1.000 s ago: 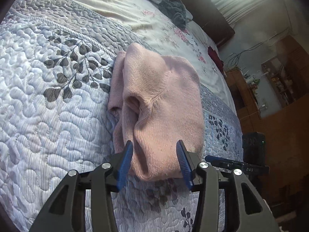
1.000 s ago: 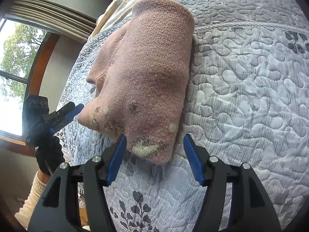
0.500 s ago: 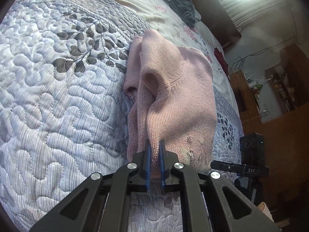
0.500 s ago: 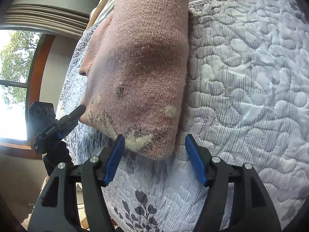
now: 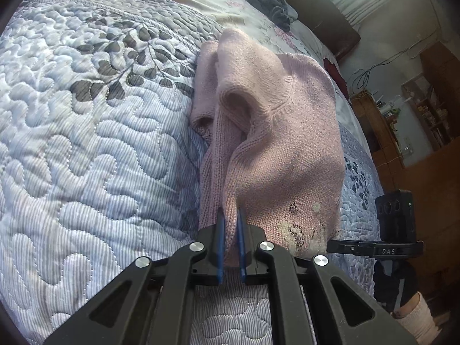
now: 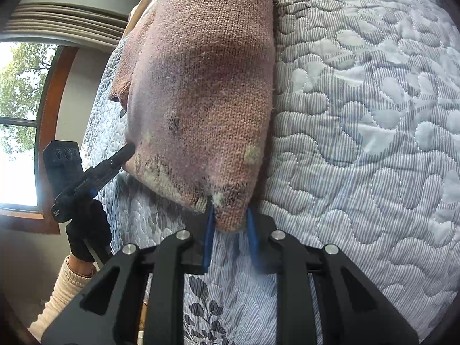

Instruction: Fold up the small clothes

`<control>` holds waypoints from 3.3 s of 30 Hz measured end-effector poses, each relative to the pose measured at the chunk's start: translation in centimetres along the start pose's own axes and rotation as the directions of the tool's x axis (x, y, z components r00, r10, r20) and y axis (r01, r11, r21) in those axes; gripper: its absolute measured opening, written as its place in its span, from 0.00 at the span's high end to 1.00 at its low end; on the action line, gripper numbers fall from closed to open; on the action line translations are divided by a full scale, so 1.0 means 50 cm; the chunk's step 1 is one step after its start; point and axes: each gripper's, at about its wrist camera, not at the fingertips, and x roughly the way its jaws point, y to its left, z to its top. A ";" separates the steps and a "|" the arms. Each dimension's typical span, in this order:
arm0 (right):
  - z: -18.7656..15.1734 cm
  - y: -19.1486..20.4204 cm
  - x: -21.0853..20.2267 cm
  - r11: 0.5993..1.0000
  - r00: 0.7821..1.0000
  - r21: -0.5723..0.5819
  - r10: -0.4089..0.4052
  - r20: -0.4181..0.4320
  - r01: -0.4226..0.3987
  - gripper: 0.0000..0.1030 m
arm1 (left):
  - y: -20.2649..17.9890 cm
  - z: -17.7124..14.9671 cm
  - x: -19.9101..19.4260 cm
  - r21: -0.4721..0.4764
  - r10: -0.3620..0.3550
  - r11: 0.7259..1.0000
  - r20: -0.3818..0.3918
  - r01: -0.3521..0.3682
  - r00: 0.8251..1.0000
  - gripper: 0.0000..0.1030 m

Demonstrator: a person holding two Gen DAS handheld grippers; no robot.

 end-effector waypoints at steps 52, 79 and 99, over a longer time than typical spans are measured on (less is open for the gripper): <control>0.165 0.015 -0.107 0.978 0.955 -0.048 0.207 0.210 -0.202 0.60 | -0.055 0.139 0.091 -0.117 -0.355 0.929 -0.019 0.351 0.934 0.55; -0.153 -0.201 -0.303 0.998 0.968 0.017 0.055 0.243 -0.061 0.40 | -0.285 -0.158 0.186 -0.061 -0.253 0.967 -0.106 0.247 0.962 0.46; -0.262 -0.220 -0.272 0.994 0.982 0.072 0.064 0.177 -0.078 0.79 | -0.408 -0.321 0.069 0.278 0.135 0.951 0.011 -0.132 0.991 0.46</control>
